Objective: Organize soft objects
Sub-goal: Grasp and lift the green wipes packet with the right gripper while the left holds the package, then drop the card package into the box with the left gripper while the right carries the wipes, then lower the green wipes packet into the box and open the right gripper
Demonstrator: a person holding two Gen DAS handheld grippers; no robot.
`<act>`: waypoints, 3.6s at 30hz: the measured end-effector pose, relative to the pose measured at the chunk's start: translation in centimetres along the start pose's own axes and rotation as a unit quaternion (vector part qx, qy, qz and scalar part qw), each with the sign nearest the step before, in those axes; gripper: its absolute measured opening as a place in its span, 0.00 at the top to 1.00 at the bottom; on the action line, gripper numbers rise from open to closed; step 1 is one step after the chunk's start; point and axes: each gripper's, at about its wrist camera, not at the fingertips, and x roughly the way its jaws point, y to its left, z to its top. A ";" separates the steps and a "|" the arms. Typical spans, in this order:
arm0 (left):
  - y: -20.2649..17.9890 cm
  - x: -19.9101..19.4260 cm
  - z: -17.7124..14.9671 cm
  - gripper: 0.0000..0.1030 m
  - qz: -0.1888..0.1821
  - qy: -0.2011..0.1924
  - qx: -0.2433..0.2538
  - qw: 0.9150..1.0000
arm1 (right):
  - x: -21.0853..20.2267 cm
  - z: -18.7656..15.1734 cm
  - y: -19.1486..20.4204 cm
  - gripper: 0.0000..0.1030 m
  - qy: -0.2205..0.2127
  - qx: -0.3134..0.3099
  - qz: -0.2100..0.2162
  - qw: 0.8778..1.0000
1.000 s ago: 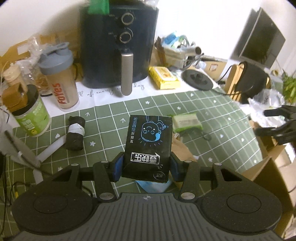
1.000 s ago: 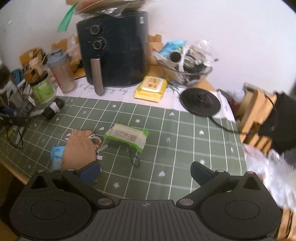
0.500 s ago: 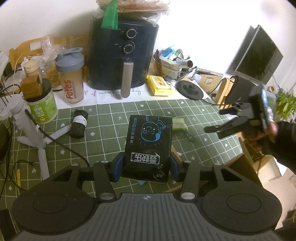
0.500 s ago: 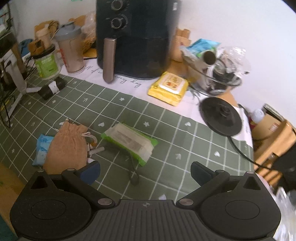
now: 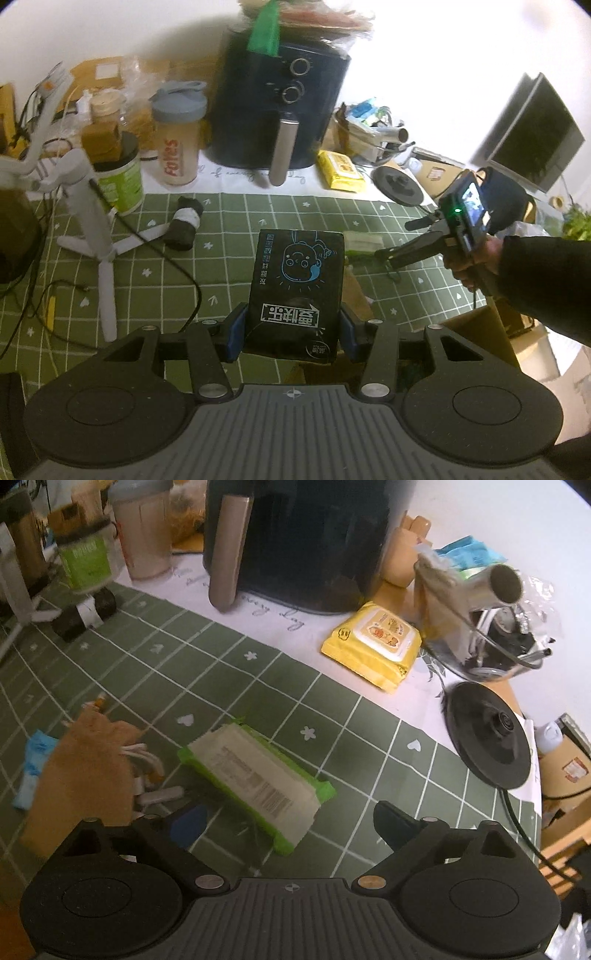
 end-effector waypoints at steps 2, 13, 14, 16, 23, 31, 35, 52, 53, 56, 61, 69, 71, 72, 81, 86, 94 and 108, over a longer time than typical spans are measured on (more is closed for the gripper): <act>0.2 -0.2 -0.3 0.53 0.004 0.001 -0.006 1.000 | 0.9 0.2 0.1 0.06 0.003 -0.009 -0.007 1.000; 0.9 -0.9 -1.1 0.53 0.023 0.005 -0.037 0.999 | 4.2 0.9 0.8 0.06 0.010 -0.053 -0.012 0.998; 0.9 -0.9 -1.1 0.53 0.023 0.005 -0.038 0.999 | 4.3 1.1 0.8 0.06 0.009 -0.052 -0.012 0.999; 0.8 -0.9 -1.2 0.53 0.024 0.005 -0.040 0.999 | 4.7 1.4 0.5 0.06 0.008 -0.050 -0.013 0.999; 0.4 -1.1 -1.2 0.53 0.023 0.004 -0.042 0.999 | 5.4 2.3 -1.3 0.25 0.003 0.011 0.003 1.000; 0.1 -1.5 -1.4 0.53 0.017 0.003 -0.042 0.999 | 5.4 2.4 -2.4 0.47 0.027 0.069 0.059 0.996; -0.2 -1.8 -1.5 0.53 0.016 0.000 -0.042 0.999 | 4.9 2.2 -2.4 0.50 0.039 0.067 0.058 0.995; -1.9 -2.5 -0.9 0.53 -0.005 -0.010 -0.004 1.000 | -5.3 0.0 -5.8 0.50 -0.033 0.114 0.058 0.991; -2.1 -2.5 -0.9 0.53 -0.008 -0.010 -0.002 1.000 | -6.1 -0.3 -5.8 0.50 -0.039 0.117 0.060 0.991; -2.9 -2.4 -0.8 0.53 -0.017 -0.007 0.008 1.000 | -8.4 -1.0 -5.8 0.50 -0.058 0.131 0.070 0.987; -4.1 -2.0 -1.2 0.53 -0.029 0.004 0.024 0.999 | -12.0 -2.8 -4.9 0.50 -0.084 0.157 0.095 0.979; -5.5 -1.3 -2.1 0.53 -0.042 0.032 0.040 0.998 | -17.1 -5.2 -2.4 0.50 -0.117 0.170 0.117 0.971; -5.9 -0.9 -2.5 0.53 -0.044 0.041 0.040 0.997 | -18.3 -5.8 -1.7 0.50 -0.124 0.169 0.121 0.970; -6.0 -0.7 -2.7 0.53 -0.045 0.044 0.040 0.997 | -18.8 -6.1 -1.4 0.50 -0.126 0.169 0.124 0.970; -6.6 1.0 -4.1 0.53 -0.065 0.089 -0.005 0.994 | -22.5 -8.6 0.8 0.50 -0.144 0.176 0.144 0.963; -6.2 1.5 -4.4 0.51 -0.063 0.100 -0.047 0.992 | -24.2 -9.3 2.1 0.50 -0.150 0.162 0.144 0.965; -7.0 0.4 -5.0 0.39 -0.029 0.079 -0.044 0.996 | -25.1 -11.3 3.2 0.50 -0.148 0.182 0.162 0.959; -6.7 -2.2 -6.4 0.39 0.019 0.038 -0.070 0.997 | -25.7 -12.7 6.2 0.50 -0.117 0.159 0.191 0.961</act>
